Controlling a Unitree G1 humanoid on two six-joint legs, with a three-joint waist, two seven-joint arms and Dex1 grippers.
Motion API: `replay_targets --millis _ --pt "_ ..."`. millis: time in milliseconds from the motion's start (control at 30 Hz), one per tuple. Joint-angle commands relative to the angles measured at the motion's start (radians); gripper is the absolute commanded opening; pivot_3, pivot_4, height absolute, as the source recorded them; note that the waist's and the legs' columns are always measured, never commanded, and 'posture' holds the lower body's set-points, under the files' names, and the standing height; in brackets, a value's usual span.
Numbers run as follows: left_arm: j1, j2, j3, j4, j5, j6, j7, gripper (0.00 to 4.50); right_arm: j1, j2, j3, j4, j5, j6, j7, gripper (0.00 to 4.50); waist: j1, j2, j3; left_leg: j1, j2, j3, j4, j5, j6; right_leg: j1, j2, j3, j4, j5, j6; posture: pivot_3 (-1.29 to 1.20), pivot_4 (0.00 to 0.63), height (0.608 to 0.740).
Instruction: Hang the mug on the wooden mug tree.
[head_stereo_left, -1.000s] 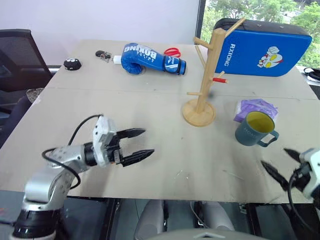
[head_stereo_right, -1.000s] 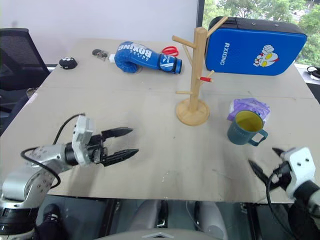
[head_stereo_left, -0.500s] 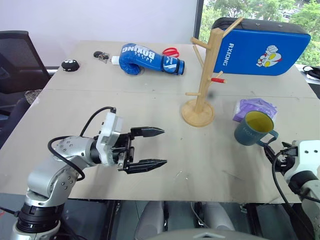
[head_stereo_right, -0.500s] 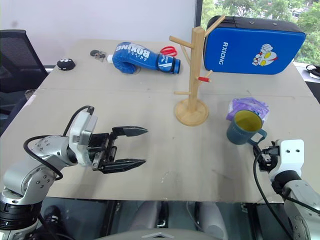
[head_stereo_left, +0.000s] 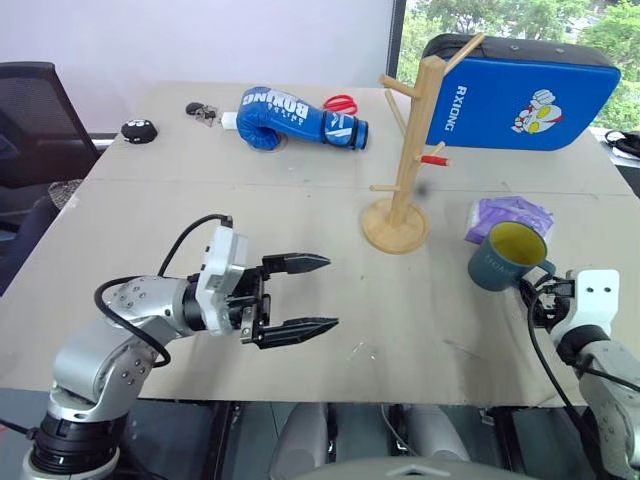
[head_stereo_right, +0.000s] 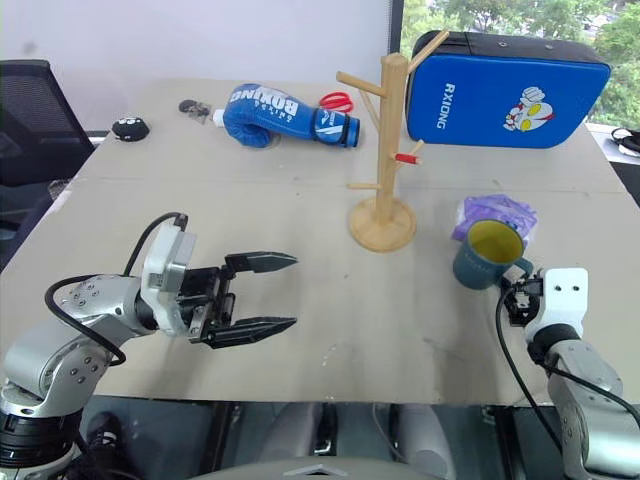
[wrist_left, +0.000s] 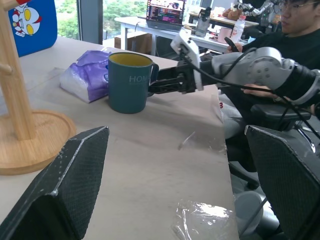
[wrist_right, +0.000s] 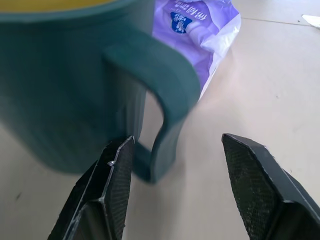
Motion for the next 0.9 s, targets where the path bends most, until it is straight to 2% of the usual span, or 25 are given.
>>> replay_targets --millis 33,100,333,467,633,733,900 --pt "0.002 0.014 0.034 -0.048 -0.042 0.002 0.001 4.50 -0.034 -0.008 0.007 0.018 -0.021 -0.023 -0.008 1.01 -0.001 0.000 0.000 0.000 0.000 0.000 0.000 0.000 0.000 0.000 0.000 0.000 0.000 0.000 0.000 0.00 0.150 0.740" --pt "0.004 0.019 0.039 -0.051 -0.054 0.005 -0.001 4.50 -0.055 -0.008 0.008 0.032 -0.023 -0.021 -0.009 0.03 -0.001 0.000 0.000 0.000 0.000 0.000 0.000 0.000 0.000 0.000 0.000 0.000 0.000 0.000 0.000 0.00 0.150 0.740" --pt "0.013 0.016 0.037 -0.053 -0.068 0.003 0.003 4.50 -0.091 -0.086 -0.024 -0.025 0.049 0.026 0.084 0.03 0.000 0.001 0.000 0.000 0.000 0.001 0.000 0.000 0.000 0.000 0.000 0.000 0.000 0.000 0.000 0.00 0.150 0.740" --pt "0.023 -0.044 0.049 -0.044 -0.079 -0.014 0.069 4.50 -0.145 -0.195 -0.025 -0.129 0.134 0.082 0.181 0.03 -0.003 0.002 0.001 0.000 0.000 0.001 0.000 0.000 0.000 0.000 0.000 0.001 0.000 0.000 0.000 0.00 0.150 0.740" --pt "0.022 -0.157 0.088 -0.011 -0.075 -0.100 0.124 4.50 -0.357 -0.298 0.027 -0.204 0.250 0.227 0.224 0.03 -0.007 0.002 0.001 0.001 0.000 0.000 0.000 0.000 0.000 0.000 0.001 0.000 0.000 0.000 0.000 0.00 0.150 0.740" --pt "0.039 -0.172 0.119 -0.005 -0.099 -0.110 0.114 4.50 -0.495 -0.360 0.071 -0.189 0.290 0.322 0.235 0.03 -0.010 0.001 0.001 0.000 0.000 -0.001 0.000 0.000 0.000 0.000 0.001 0.000 0.000 0.001 0.000 0.00 0.150 0.740" --pt "0.111 -0.137 0.200 -0.005 -0.168 -0.082 0.097 4.50 -0.724 -0.432 0.182 -0.114 0.320 0.434 0.279 0.03 -0.011 0.001 0.001 -0.002 0.000 0.000 0.000 0.000 0.000 -0.001 0.000 0.000 -0.001 0.000 -0.001 0.00 0.150 0.740"
